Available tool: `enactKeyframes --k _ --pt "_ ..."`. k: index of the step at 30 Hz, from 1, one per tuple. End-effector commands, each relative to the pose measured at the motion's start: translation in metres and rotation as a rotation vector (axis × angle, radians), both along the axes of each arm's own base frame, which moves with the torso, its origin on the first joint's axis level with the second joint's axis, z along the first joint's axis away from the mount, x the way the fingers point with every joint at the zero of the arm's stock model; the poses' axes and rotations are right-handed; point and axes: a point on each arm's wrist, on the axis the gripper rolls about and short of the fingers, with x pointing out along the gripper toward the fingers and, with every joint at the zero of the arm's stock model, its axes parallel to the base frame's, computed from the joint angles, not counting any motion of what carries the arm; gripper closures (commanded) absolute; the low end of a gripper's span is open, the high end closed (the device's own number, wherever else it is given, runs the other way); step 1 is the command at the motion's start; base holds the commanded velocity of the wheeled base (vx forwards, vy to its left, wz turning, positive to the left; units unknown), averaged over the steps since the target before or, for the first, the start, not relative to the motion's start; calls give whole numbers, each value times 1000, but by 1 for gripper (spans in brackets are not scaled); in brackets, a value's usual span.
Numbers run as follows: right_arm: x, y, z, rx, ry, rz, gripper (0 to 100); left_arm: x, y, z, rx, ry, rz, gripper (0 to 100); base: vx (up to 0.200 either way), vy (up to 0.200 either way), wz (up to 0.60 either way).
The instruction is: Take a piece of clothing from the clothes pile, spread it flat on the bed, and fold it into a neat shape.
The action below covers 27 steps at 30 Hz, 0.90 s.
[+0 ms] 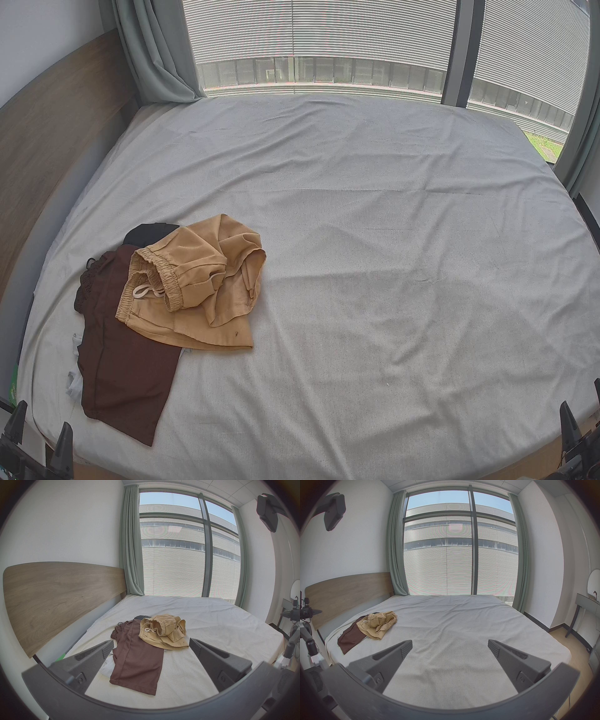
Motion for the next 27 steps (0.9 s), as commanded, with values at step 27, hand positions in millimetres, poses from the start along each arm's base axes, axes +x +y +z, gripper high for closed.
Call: enactKeyframes --k 27 --pt "1 0 -5 -2 11 2 0 1 0 43 4 -51 -42 0 0 0 0"
